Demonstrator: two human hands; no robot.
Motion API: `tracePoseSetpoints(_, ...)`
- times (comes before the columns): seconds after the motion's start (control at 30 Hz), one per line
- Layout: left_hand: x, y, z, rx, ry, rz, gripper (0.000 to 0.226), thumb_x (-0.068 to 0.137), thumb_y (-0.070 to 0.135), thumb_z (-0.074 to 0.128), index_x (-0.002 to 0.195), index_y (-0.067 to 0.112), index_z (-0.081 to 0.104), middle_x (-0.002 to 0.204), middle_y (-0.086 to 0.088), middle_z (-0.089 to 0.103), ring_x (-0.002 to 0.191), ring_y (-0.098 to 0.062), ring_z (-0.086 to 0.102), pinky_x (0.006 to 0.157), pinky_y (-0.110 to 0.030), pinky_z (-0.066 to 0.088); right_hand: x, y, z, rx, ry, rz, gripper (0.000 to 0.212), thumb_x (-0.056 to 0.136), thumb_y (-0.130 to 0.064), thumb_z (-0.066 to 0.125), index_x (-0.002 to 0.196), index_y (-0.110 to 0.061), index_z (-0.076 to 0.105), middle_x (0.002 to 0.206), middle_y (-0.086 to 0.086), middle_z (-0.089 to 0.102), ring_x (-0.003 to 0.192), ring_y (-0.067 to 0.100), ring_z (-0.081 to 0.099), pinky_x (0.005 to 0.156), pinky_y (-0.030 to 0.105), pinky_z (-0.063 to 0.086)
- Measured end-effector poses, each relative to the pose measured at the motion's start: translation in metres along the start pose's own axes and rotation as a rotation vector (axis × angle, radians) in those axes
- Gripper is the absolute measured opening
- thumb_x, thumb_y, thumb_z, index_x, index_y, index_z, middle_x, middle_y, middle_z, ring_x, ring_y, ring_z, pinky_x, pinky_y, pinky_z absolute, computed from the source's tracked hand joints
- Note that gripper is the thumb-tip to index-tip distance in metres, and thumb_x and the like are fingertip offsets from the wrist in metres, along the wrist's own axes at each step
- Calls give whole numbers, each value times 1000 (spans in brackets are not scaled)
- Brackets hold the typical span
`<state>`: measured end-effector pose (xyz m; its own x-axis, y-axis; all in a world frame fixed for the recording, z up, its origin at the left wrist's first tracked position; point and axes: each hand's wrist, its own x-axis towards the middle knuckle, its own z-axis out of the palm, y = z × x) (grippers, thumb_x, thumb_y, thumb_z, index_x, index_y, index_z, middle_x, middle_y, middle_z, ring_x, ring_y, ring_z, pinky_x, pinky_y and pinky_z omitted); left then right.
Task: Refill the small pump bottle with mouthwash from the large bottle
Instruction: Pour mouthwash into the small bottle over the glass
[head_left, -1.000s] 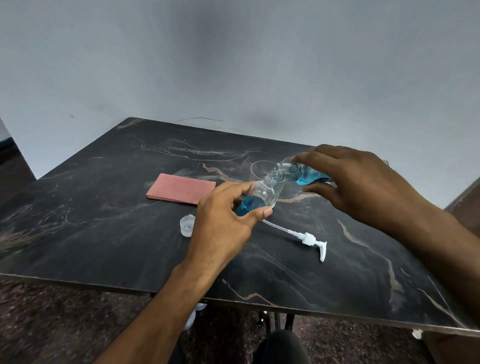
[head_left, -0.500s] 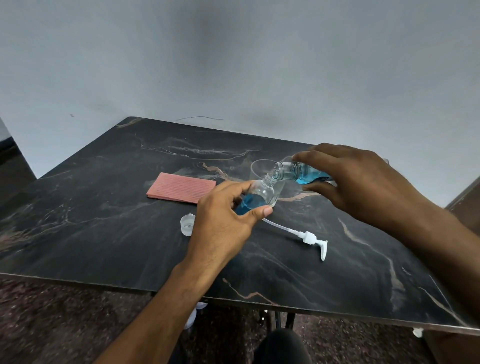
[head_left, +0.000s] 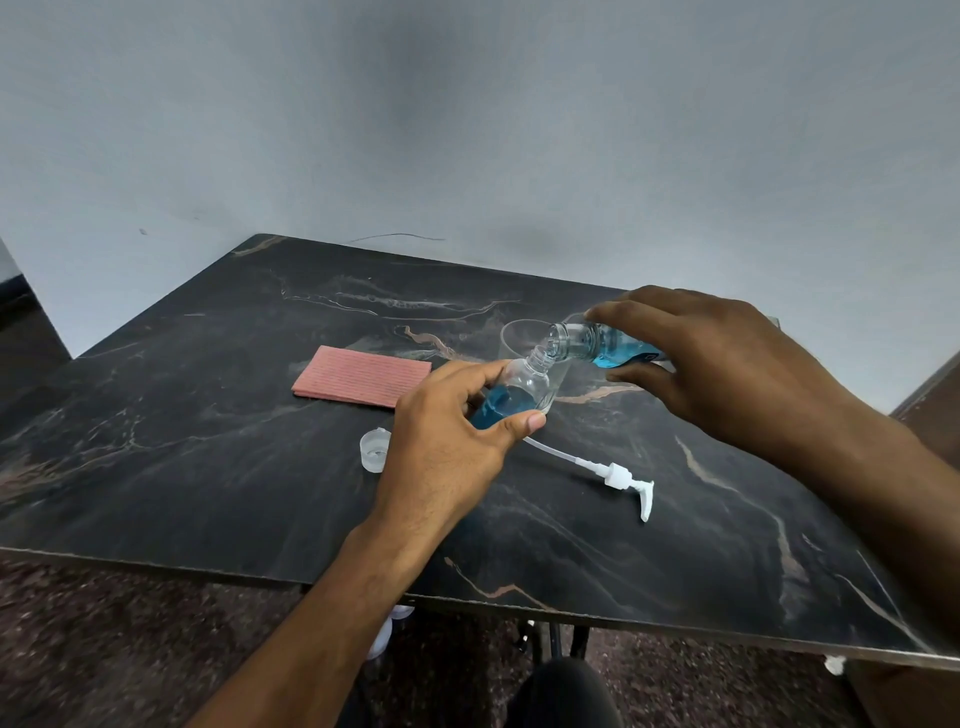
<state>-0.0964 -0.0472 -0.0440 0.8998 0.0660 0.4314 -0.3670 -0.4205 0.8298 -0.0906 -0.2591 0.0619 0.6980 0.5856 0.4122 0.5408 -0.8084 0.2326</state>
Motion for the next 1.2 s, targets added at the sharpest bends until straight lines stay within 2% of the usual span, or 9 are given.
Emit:
tracePoseSetpoints(0.1,0,0,0,-6,-3,1,52,74,36,88,123,32,71,110,22,68,103,18,55,81,6,37,0,1,0,0,1,-2,48,82,-18,80,127,-17,63,119,4,70,97,31,68,71,28,41)
tracePoseSetpoints(0.3,0,1,0,-1,-4,4,52,74,36,88,123,31,72,111,19,69,101,15,57,79,6,37,0,0,-1,3,4,-8,47,82,-18,80,126,-17,63,119,5,70,97,32,68,71,34,50)
tracePoseSetpoints(0.53,0,-1,0,-27,-8,4,51,74,35,88,122,32,72,108,23,67,108,16,53,81,4,40,0,1,0,-5,10,-8,48,81,-19,81,126,-17,64,118,4,70,96,31,69,70,30,44)
tracePoseSetpoints(0.7,0,-1,0,-25,-11,6,52,74,36,87,124,31,71,109,23,67,109,17,53,80,5,39,0,-1,-2,-1,7,-14,47,82,-18,79,127,-16,63,119,5,70,97,33,68,72,35,50)
tracePoseSetpoints(0.83,0,-1,-1,-22,-16,-3,53,75,37,87,124,32,71,111,22,68,105,14,56,84,2,41,0,-1,-2,-7,11,-15,47,82,-17,79,126,-15,64,119,6,70,96,33,68,71,33,46)
tracePoseSetpoints(0.93,0,-2,-1,-27,-16,-6,52,75,37,87,124,32,71,111,22,67,106,14,55,85,2,41,1,-2,-3,-7,8,-19,47,82,-18,79,127,-15,63,120,6,70,97,33,68,72,35,50)
tracePoseSetpoints(1.2,-1,-4,-2,-36,1,0,50,74,37,87,122,34,72,109,24,68,106,15,55,84,3,41,1,-3,-1,-8,9,-18,48,81,-19,80,126,-15,64,119,6,70,97,32,69,71,30,45)
